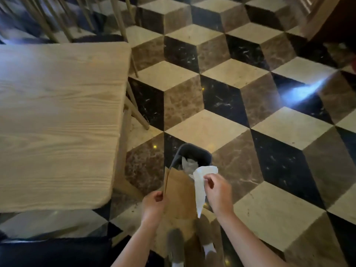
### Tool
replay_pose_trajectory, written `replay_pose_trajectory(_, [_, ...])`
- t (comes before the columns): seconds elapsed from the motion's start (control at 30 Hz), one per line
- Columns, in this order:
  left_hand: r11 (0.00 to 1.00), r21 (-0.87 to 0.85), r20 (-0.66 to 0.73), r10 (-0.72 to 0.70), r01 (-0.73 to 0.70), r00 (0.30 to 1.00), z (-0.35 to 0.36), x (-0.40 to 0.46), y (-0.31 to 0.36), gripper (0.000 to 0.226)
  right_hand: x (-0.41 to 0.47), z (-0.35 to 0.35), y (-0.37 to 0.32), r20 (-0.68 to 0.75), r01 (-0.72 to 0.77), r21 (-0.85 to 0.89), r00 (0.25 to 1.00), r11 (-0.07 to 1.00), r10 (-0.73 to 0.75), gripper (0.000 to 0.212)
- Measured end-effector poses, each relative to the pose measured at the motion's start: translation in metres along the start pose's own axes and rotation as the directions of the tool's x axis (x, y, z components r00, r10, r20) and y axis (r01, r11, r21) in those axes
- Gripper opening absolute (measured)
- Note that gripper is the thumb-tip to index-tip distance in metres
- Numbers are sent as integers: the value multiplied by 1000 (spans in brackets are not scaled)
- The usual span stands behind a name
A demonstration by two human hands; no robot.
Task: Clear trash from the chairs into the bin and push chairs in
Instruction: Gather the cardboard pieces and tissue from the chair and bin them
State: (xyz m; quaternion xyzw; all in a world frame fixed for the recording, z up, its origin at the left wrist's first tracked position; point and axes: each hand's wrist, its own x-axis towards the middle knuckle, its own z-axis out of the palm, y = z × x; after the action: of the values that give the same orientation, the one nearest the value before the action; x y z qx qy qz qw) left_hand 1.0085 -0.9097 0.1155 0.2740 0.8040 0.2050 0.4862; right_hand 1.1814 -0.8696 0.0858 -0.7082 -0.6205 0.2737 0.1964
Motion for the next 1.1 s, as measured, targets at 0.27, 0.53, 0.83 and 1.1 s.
replay_pose_trajectory(0.27, [982,166,-51,-82,89,995,85,149,-35,31,99,134,103,209,-105,-57,971,993,115,21])
replay_pose_trajectory(0.53, [979,165,-48,-113,119,992,155,236,-87,35,137,219,166,279,-128,-93,949,987,149,19])
replay_pose_trajectory(0.83, [969,200,22,-150,143,988,152,226,-81,40,133,196,154,459,-23,-252,877,968,140,36])
replay_pose_trajectory(1.1, [880,473,80,-11,-28,997,56,75,13,33,85,42,20,588,308,-300,805,903,-79,25])
